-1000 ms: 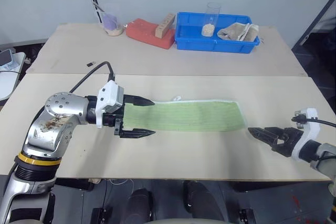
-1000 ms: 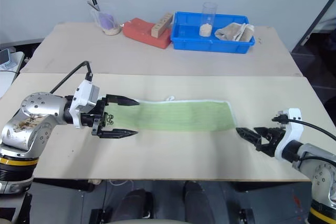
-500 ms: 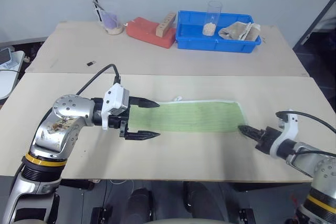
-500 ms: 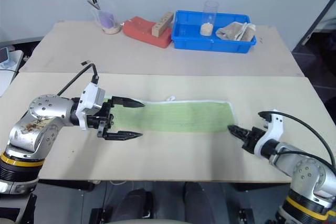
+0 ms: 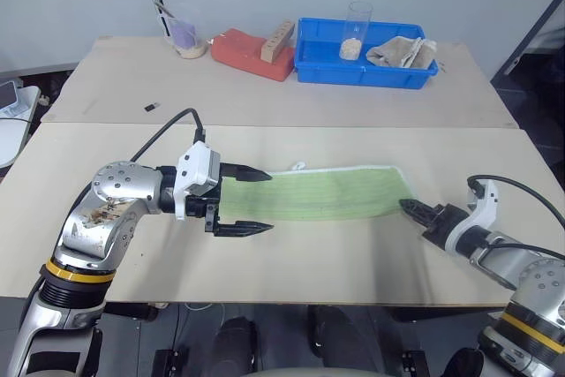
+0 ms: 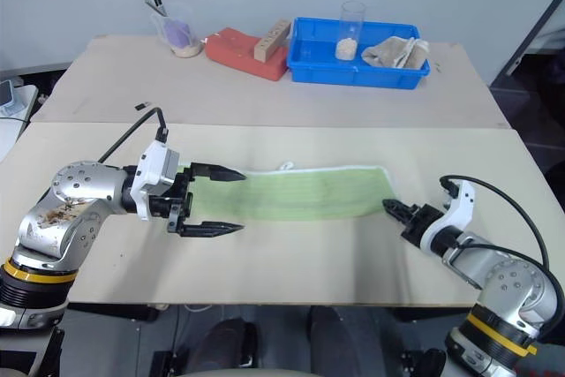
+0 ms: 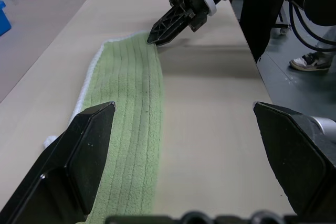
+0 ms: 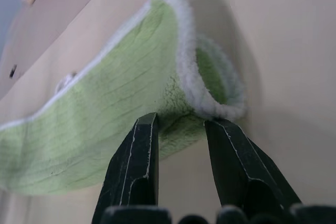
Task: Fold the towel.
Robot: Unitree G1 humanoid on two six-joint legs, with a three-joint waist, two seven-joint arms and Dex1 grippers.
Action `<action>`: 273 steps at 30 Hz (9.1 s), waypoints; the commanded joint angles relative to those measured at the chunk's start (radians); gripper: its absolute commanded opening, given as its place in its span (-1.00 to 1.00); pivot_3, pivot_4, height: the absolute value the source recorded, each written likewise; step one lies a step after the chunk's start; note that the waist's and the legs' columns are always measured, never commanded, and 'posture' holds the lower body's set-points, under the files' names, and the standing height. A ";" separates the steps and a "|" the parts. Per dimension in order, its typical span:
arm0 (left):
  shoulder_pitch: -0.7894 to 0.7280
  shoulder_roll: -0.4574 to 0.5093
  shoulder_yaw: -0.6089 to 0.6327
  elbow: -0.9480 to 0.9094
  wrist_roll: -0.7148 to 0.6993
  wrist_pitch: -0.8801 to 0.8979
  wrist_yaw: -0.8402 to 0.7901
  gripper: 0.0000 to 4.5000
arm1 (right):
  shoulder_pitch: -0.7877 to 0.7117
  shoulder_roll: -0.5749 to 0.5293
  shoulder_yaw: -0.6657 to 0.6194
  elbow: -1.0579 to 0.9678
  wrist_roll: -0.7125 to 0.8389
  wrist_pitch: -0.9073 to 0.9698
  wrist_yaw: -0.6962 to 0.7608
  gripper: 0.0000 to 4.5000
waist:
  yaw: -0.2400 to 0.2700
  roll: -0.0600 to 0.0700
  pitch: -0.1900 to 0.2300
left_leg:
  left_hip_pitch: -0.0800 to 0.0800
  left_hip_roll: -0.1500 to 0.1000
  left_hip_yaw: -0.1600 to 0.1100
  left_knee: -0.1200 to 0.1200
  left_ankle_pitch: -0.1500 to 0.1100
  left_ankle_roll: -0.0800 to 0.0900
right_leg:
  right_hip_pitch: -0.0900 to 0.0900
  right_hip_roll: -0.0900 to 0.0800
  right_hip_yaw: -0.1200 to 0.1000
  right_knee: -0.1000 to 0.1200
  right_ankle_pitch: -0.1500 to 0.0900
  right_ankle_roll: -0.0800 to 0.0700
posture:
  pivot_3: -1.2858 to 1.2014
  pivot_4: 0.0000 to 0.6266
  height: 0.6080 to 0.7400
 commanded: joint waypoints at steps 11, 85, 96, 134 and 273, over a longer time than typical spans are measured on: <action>0.022 -0.002 0.004 -0.022 0.009 -0.030 0.014 1.00 | 0.035 -0.043 -0.046 -0.083 0.144 0.029 0.001 0.83 | -0.002 0.000 0.000 | 0.000 0.000 0.000 0.000 0.000 0.000 | 0.000 0.000 0.000 0.000 0.000 0.000 | 0.03 -0.52 0.60; 0.318 0.011 0.232 -0.269 -0.120 0.113 0.377 1.00 | -0.218 -0.264 0.962 -0.178 -0.210 -0.466 0.348 0.54 | -0.001 0.000 0.000 | -0.004 0.001 -0.007 -0.001 0.000 0.000 | -0.003 0.013 0.014 0.000 -0.004 0.000 | 0.03 -0.52 0.60; 0.576 -0.398 0.410 -0.422 -0.307 0.373 1.065 1.00 | -0.288 -0.369 0.996 -0.145 -0.319 -0.694 0.553 0.86 | 0.004 -0.001 0.000 | -0.001 0.001 -0.008 -0.001 0.000 0.000 | -0.001 0.012 0.015 0.001 -0.003 0.000 | 0.03 -0.52 0.60; 0.317 -0.402 0.078 -0.381 -0.165 0.384 1.270 -0.98 | -0.309 -0.664 0.827 -0.067 -0.340 -0.854 0.971 0.88 | 0.023 -0.002 0.000 | -0.001 -0.002 -0.007 0.000 0.000 0.000 | 0.000 0.012 0.016 0.000 -0.004 -0.002 | 0.03 -0.52 0.60; -0.062 -0.029 0.132 -0.070 -0.115 0.012 0.131 1.00 | -0.471 -0.251 0.483 0.666 -0.369 -0.652 0.120 -0.99 | 0.004 -0.001 0.000 | -0.005 -0.002 -0.009 -0.001 0.000 0.000 | -0.001 0.017 0.022 0.000 -0.002 -0.004 | 0.03 -0.52 0.60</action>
